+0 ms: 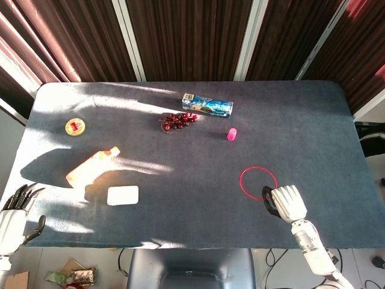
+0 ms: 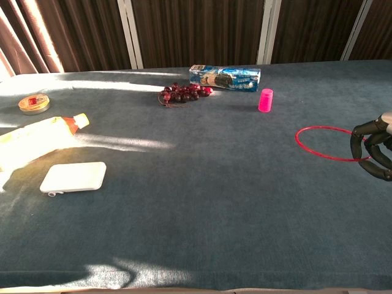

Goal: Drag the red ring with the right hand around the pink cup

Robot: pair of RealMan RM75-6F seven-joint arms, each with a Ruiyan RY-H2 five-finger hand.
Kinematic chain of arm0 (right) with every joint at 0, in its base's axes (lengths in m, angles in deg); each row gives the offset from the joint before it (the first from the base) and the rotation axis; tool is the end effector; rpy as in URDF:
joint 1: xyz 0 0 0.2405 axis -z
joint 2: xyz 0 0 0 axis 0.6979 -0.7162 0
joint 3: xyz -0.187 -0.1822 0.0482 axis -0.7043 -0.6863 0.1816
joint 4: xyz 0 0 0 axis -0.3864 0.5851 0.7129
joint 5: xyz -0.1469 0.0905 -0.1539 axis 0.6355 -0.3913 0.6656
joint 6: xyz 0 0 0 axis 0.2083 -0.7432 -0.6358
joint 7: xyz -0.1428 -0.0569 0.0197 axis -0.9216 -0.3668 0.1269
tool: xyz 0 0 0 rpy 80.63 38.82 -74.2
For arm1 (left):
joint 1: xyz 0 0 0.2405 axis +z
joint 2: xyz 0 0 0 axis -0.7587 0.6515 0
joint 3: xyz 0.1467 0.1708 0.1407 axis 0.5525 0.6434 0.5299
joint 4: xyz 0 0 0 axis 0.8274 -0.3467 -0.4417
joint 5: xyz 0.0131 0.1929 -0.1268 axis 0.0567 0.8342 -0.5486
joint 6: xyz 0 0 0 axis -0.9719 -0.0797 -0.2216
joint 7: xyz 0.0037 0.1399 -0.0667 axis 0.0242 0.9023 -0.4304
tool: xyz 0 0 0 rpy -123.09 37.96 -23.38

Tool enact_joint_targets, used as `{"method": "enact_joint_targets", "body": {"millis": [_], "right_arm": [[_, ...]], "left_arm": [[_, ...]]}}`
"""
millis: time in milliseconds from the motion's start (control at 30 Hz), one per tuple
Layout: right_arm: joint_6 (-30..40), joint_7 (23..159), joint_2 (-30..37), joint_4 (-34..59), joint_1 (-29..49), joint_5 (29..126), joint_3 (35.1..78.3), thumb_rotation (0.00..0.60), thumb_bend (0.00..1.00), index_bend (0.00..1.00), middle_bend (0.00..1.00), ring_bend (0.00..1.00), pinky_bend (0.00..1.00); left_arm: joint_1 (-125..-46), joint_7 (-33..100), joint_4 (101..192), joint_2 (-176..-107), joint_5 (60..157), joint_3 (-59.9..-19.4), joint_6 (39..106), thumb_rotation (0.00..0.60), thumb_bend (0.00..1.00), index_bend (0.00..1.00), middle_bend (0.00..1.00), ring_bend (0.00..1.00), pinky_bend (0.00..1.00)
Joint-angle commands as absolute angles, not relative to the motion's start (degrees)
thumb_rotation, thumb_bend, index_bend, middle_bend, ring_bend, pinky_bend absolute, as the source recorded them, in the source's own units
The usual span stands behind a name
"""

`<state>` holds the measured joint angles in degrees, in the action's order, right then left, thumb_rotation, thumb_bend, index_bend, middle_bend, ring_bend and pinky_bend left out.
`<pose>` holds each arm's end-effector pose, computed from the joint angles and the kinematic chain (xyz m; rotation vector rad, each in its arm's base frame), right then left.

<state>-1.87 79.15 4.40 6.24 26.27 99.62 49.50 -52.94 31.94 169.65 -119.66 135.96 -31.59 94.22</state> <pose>-0.2841 -0.2608 0.0085 1.6916 -0.8887 0.8823 -0.3190 0.1758 0.1453 -1.4176 -0.9430 -0.9210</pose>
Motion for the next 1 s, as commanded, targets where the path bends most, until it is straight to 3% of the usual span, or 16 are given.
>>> {"method": "enact_joint_targets", "body": {"millis": [33,267,533,1000], "right_arm": [[-3.50,78.89,4.63,6.06,25.75,99.31,51.52,0.600,0.55,0.80,0.87,1.00,1.00],[-5.28,77.58,5.94,7.06,22.95,97.35,57.15,0.600,0.56,0.81,0.87,1.00,1.00],[1.06,77.43,10.00,13.65,15.96,94.26,61.16,0.600,0.56,0.81,0.87,1.00,1.00],[11.10,83.51,23.95,36.96,4.07,90.41,63.91,0.600,0.56,0.81,0.87,1.00,1.00]], "left_arm": [[-52.94,31.91,169.65,-119.64,135.98,-31.58,94.21,0.600,0.47,0.17,0.08,0.00,0.19],[-53.00,31.98,169.67,-119.67,135.91,-31.57,93.98,0.600,0.47,0.17,0.08,0.00,0.19],[-53.07,32.65,169.84,-119.69,136.09,-31.35,93.69,0.600,0.47,0.17,0.07,0.00,0.19],[-52.90,31.32,169.58,-119.28,136.45,-31.21,93.97,0.600,0.47,0.17,0.08,0.00,0.19]]}}
